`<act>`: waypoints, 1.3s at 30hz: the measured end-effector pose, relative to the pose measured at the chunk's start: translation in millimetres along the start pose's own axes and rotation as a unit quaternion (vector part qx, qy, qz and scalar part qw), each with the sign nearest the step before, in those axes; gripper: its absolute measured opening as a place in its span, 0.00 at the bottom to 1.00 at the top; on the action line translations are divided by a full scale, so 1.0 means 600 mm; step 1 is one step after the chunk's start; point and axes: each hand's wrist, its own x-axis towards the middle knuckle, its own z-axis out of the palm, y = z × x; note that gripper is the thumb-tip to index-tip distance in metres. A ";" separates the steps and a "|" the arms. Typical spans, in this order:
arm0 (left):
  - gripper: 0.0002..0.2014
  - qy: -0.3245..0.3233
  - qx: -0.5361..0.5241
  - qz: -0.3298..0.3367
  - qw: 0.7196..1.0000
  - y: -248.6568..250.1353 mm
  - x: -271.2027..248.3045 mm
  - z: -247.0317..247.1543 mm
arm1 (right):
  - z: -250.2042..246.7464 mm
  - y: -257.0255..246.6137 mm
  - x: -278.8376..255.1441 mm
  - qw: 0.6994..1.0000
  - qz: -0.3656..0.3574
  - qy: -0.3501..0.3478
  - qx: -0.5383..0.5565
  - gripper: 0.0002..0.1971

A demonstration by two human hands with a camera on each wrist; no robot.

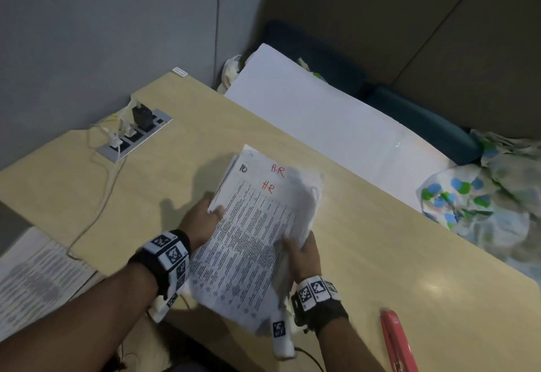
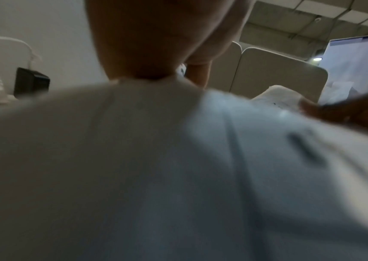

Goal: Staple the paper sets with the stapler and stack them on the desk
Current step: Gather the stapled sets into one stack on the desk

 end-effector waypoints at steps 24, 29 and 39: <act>0.17 0.077 0.316 -0.102 0.940 -0.156 0.069 -0.218 | 0.201 -0.037 0.039 0.962 0.107 -0.206 -0.141 0.25; 0.08 0.091 0.311 -0.105 0.940 -0.175 0.082 -0.216 | -0.006 0.011 0.038 0.964 -0.007 0.005 -0.265 0.16; 0.17 0.137 0.273 -0.070 0.949 -0.171 0.093 -0.197 | -0.341 0.234 -0.017 0.847 0.301 0.121 -0.420 0.35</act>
